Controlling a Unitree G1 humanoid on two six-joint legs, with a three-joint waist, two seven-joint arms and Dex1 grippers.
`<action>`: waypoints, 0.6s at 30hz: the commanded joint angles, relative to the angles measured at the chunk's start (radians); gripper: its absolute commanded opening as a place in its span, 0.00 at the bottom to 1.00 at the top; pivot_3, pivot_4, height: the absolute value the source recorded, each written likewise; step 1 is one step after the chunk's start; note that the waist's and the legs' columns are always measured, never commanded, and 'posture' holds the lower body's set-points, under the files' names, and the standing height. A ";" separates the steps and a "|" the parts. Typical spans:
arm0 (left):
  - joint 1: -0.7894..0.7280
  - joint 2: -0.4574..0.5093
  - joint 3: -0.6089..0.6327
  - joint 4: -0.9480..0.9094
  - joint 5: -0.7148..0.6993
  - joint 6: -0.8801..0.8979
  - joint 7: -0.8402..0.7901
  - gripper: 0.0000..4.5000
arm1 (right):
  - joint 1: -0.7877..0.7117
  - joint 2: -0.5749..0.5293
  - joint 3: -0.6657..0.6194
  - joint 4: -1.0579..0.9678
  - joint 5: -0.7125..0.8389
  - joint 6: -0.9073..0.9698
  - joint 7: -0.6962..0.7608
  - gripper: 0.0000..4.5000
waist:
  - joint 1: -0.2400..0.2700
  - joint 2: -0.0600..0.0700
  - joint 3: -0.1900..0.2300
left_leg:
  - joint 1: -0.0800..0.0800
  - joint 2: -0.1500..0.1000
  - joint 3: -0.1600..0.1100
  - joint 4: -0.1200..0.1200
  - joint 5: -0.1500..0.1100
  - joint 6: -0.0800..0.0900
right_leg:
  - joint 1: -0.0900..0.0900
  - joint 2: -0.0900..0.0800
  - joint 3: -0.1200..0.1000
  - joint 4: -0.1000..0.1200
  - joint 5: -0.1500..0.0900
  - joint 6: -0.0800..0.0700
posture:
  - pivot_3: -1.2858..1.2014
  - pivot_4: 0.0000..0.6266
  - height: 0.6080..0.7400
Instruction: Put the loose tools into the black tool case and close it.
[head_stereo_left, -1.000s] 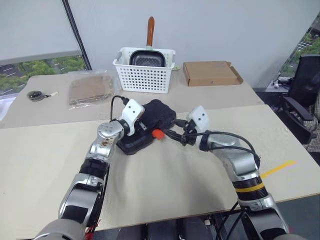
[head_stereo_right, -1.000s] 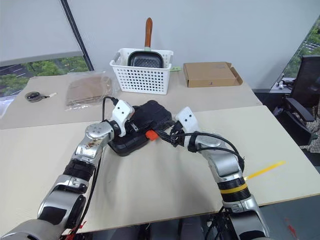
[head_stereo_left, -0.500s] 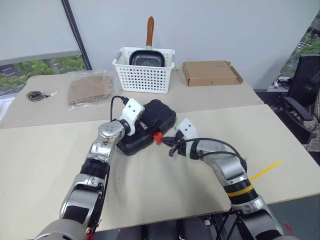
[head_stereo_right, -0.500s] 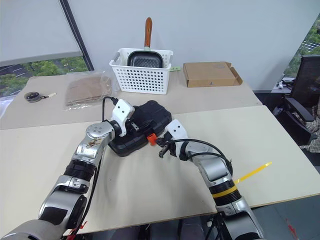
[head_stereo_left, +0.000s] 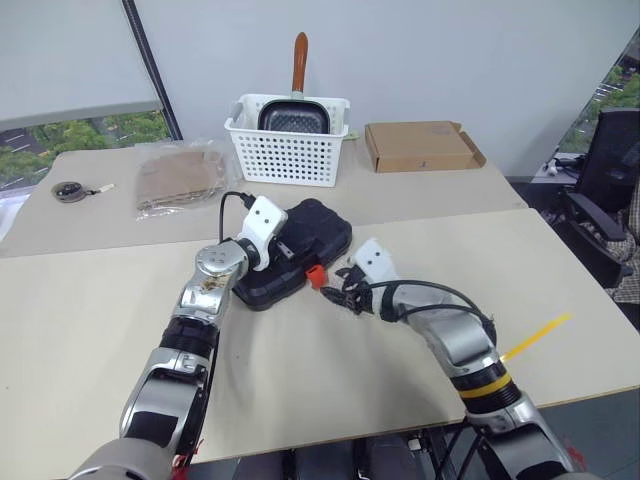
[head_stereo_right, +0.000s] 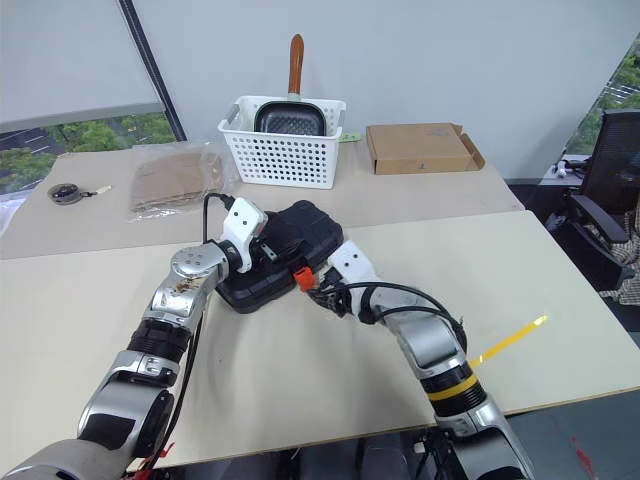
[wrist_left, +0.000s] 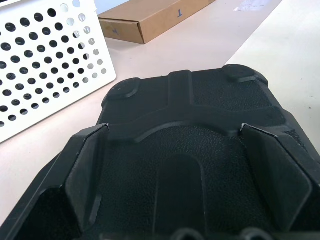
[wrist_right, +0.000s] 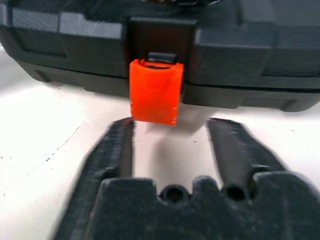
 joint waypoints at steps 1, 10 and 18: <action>0.043 0.002 -0.019 0.052 0.020 0.042 -0.005 1.00 | -0.004 0.028 -0.004 -0.058 -0.002 0.036 -0.033 0.63 | 0.000 0.000 0.000 | 0.000 0.000 0.000 0.000 0.000 0.000 | 0.000 0.000 0.000 0.000 0.000 0.000 | 0.52 0.24 0.70; 0.051 0.003 -0.019 0.042 0.021 0.047 -0.004 1.00 | -0.014 0.096 -0.018 -0.012 -0.029 0.031 -0.113 0.57 | 0.000 0.000 0.000 | -0.001 0.000 0.000 0.000 0.000 0.000 | -0.001 0.000 0.000 -0.001 0.000 0.000 | 0.52 0.24 0.70; 0.054 0.006 -0.017 0.043 0.021 0.047 -0.005 1.00 | 0.001 0.111 -0.026 -0.035 -0.035 -0.024 -0.123 0.26 | -0.001 0.000 0.000 | -0.002 0.000 0.000 0.000 0.000 0.000 | -0.001 0.000 0.000 -0.002 0.000 0.000 | 0.52 0.24 0.70</action>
